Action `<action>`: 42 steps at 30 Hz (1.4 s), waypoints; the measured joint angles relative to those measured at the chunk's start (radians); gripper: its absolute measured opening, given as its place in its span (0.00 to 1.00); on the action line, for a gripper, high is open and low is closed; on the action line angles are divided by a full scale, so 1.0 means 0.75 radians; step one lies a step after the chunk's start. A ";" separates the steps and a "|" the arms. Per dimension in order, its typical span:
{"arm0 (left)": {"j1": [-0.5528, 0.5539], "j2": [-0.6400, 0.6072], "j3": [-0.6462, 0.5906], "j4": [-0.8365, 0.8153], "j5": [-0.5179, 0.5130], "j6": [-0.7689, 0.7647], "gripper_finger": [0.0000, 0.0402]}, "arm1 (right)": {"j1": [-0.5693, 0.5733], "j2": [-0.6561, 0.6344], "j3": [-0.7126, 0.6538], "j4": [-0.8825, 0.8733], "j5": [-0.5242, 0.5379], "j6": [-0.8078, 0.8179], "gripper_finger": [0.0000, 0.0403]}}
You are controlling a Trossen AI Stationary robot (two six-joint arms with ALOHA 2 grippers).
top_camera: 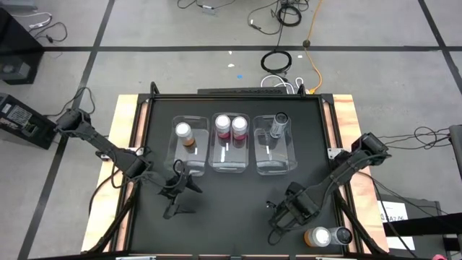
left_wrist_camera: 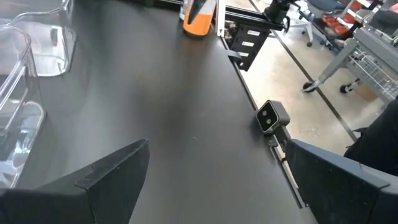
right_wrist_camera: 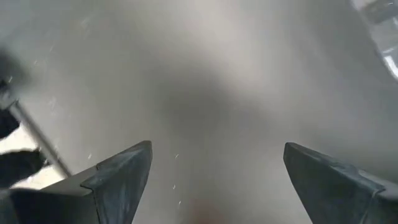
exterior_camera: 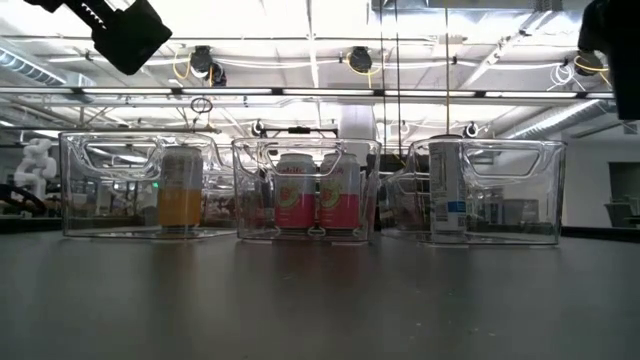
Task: Sort soda cans
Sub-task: Put the yellow-white soda can into the left transparent bin
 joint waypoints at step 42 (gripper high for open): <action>0.000 0.000 0.001 0.005 0.000 -0.005 0.95 | -0.052 -0.001 0.000 -0.086 -0.026 -0.041 0.89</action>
